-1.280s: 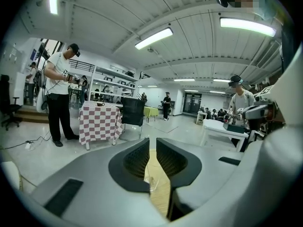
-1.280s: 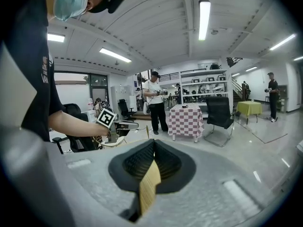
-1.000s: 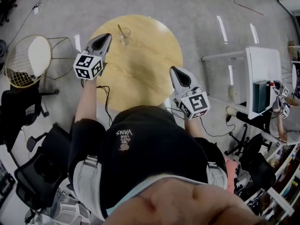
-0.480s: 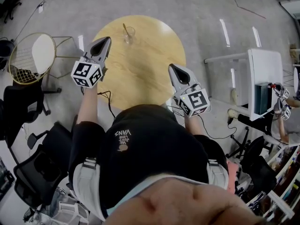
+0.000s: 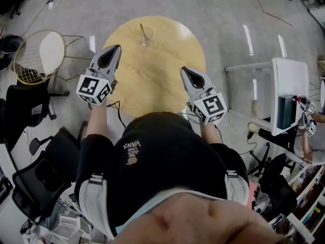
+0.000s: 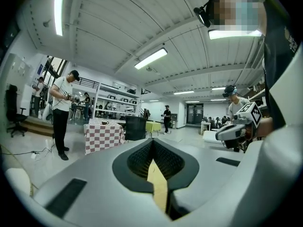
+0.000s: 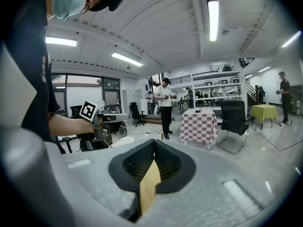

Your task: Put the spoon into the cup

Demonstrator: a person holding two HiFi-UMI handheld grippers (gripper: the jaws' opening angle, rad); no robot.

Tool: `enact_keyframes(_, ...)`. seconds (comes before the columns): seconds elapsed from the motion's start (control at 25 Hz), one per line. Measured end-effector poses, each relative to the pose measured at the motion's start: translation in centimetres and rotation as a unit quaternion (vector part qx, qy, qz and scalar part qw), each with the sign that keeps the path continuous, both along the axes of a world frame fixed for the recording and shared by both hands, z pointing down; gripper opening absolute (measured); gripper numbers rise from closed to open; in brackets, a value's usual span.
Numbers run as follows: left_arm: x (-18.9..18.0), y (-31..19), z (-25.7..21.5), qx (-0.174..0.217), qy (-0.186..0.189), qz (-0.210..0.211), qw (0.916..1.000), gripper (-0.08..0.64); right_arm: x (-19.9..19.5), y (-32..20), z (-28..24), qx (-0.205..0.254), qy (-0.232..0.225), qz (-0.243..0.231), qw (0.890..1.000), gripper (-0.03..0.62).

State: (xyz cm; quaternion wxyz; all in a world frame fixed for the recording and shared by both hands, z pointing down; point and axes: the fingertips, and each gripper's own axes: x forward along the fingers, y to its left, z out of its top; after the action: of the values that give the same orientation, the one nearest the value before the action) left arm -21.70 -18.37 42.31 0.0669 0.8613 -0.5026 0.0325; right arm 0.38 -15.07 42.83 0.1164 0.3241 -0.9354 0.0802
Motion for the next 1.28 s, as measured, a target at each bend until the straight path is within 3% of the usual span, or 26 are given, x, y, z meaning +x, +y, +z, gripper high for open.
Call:
enact_keyframes(0.6, -0.9, 3.6, -2.5, 0.029, 0.003, -0.034, 0.999, 0.011, -1.4, -0.7, 0.0, 0.0, -0.01, -0.024, 1.0, -0.002)
enact_keyframes(0.76, -0.9, 4.8, -2.2, 0.03, -0.008, -0.031, 0.999, 0.011, -1.7, -0.6, 0.0, 0.002, -0.01, -0.028, 1.0, -0.002)
enact_keyframes(1.28, -0.5, 7.6, -2.3, 0.026, 0.009, -0.064, 0.9976, 0.011, -1.6, -0.4, -0.2, 0.003, -0.008, -0.039, 0.999, -0.002)
